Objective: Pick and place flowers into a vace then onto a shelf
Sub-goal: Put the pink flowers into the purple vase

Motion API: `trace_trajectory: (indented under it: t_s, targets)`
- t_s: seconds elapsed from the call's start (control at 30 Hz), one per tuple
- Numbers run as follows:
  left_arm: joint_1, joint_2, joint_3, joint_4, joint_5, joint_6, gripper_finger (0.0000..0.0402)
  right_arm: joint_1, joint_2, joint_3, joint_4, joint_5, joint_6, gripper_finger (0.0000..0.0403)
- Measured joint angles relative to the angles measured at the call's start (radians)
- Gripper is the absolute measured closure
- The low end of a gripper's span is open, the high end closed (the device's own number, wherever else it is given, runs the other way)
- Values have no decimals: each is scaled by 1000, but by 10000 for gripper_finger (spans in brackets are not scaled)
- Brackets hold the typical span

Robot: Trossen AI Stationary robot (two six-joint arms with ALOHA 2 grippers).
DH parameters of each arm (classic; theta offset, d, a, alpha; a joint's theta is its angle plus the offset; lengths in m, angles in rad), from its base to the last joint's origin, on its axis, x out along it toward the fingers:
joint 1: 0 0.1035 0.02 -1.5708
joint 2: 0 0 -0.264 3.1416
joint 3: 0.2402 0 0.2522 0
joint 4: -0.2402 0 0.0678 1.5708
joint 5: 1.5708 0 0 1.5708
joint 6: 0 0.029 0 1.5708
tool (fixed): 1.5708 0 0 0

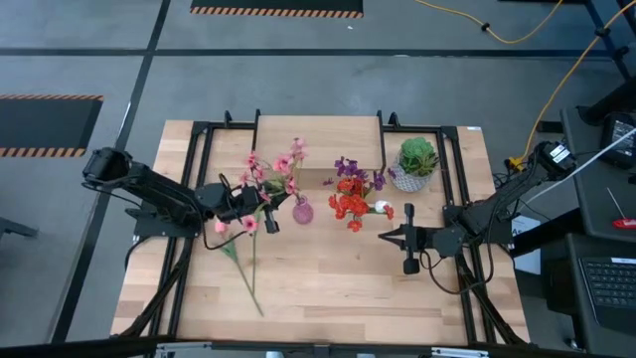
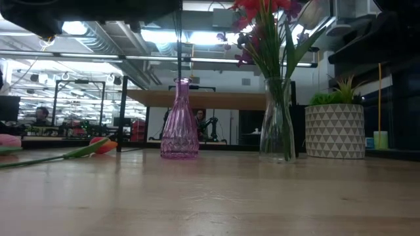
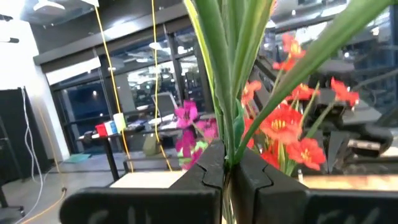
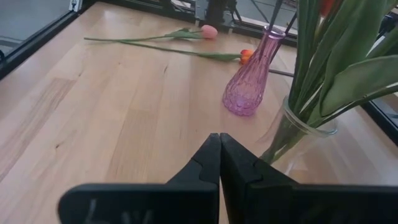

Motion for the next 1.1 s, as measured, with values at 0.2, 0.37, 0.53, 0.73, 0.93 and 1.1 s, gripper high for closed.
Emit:
trace_trajectory:
  t_s: [0.2, 0.37, 0.53, 0.73, 0.93, 1.1]
  targets:
    - [20, 66, 0, 1, 3, -32, 398, 0, 0, 0, 0, 0, -2, 399]
    - [47, 135, 0, 37, 4, -64, 398, 0, 0, 0, 0, 0, -2, 399]
    - [53, 185, 0, 76, 13, -64, 398, 0, 0, 0, 0, 0, -1, 399]
    - [52, 219, 0, 75, 32, -64, 398, 0, 0, 0, 0, 0, 0, 399]
    - [52, 223, 0, 69, 31, -88, 395, 0, 0, 0, 0, 0, 0, 399]
    - [52, 223, 0, 57, 30, -105, 396, 0, 0, 0, 0, 0, 0, 399]
